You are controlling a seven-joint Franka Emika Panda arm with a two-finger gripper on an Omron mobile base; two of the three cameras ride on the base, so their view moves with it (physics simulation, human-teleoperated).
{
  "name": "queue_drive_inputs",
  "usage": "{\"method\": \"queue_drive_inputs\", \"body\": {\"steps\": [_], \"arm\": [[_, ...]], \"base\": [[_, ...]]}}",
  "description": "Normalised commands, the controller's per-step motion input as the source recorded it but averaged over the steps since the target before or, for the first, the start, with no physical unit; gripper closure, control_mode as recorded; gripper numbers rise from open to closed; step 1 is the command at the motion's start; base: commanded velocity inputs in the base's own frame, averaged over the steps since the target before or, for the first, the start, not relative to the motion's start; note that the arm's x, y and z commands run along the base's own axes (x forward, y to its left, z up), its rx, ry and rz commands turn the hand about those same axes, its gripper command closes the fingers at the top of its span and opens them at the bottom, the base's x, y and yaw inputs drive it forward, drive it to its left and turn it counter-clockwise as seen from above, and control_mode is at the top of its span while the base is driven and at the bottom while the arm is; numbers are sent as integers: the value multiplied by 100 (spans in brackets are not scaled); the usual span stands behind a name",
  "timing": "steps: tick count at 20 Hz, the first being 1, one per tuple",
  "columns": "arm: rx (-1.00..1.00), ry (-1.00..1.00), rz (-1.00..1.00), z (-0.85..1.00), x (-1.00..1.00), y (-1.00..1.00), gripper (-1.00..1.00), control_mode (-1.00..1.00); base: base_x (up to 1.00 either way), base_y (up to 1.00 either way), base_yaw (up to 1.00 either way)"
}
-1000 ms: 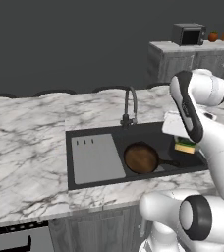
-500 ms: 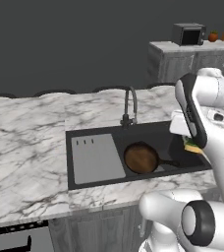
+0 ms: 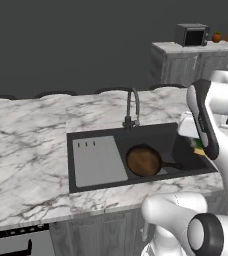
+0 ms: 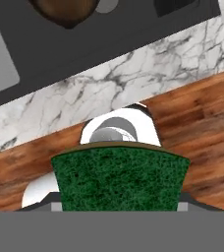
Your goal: Pick the pan and sponge and place them into the sink. Then turn on the water.
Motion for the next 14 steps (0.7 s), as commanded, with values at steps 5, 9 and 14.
{"method": "queue_drive_inputs", "body": {"steps": [5, 9, 14], "arm": [[4, -19, 20, -7, 8, -10, 100, -100], [2, -14, 18, -17, 19, -7, 100, -100], [3, -5, 13, -16, 38, -9, 100, -100]], "base": [[0, 0, 0], [0, 0, 0], [0, 0, 0]]}}
